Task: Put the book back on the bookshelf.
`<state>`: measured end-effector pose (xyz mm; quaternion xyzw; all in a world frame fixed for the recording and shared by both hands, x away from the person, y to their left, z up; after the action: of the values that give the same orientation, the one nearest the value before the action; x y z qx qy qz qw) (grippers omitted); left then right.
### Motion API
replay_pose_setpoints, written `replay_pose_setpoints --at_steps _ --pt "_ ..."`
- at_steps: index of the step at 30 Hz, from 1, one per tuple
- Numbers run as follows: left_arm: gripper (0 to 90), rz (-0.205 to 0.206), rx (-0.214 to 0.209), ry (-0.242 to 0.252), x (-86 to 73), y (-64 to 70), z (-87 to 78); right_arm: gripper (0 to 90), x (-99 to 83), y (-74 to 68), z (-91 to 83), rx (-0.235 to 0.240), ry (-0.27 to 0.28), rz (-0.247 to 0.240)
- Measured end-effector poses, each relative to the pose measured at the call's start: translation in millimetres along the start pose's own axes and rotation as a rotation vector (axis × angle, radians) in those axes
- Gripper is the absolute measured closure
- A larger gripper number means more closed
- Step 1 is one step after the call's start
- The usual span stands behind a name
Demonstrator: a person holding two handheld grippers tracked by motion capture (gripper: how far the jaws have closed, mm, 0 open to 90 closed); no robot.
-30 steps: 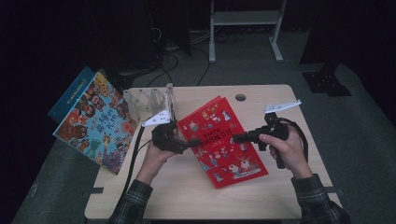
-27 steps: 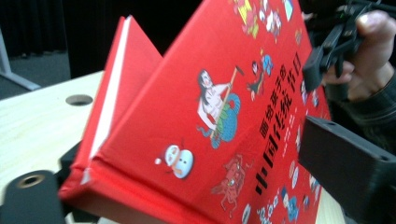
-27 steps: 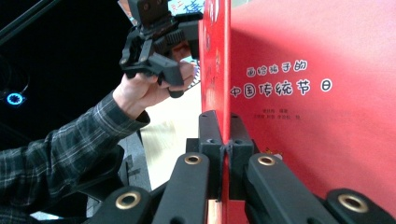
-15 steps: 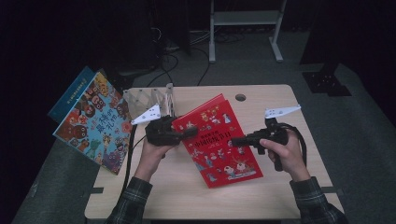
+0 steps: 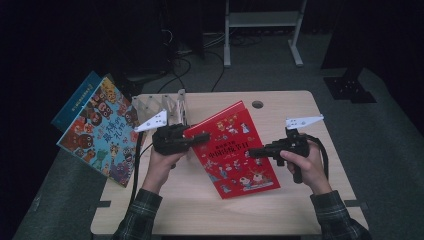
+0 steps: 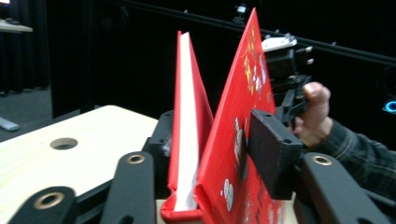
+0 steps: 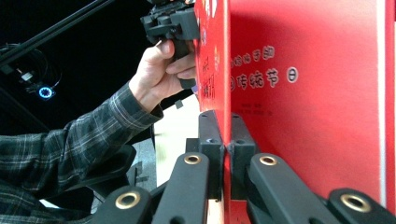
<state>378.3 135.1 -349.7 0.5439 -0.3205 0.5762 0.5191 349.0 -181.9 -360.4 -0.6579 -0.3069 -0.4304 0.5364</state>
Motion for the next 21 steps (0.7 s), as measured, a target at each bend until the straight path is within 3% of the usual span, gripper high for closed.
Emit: replay_pose_setpoints --at_steps 16,21 --pt "76.9 -0.025 -0.159 0.003 13.4 11.9 3.9 80.4 -11.6 7.2 0.5 0.036 -0.019 -0.044" --pt "78.7 -0.005 -0.166 -0.022 17.6 16.8 7.6 78.2 -15.4 10.8 0.9 0.036 -0.020 -0.047"
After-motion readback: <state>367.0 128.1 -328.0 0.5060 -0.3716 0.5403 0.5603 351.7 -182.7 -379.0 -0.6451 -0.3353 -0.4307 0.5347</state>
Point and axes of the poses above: each handheld gripper's, and its own axes: z roughly forward along the jaws, x roughly out of its top, y roughly to its right, the point moved 3 cm from there along z, roughly forward along the jaws, and after that the axes turned 14 degrees about y, right-handed, at the moved point
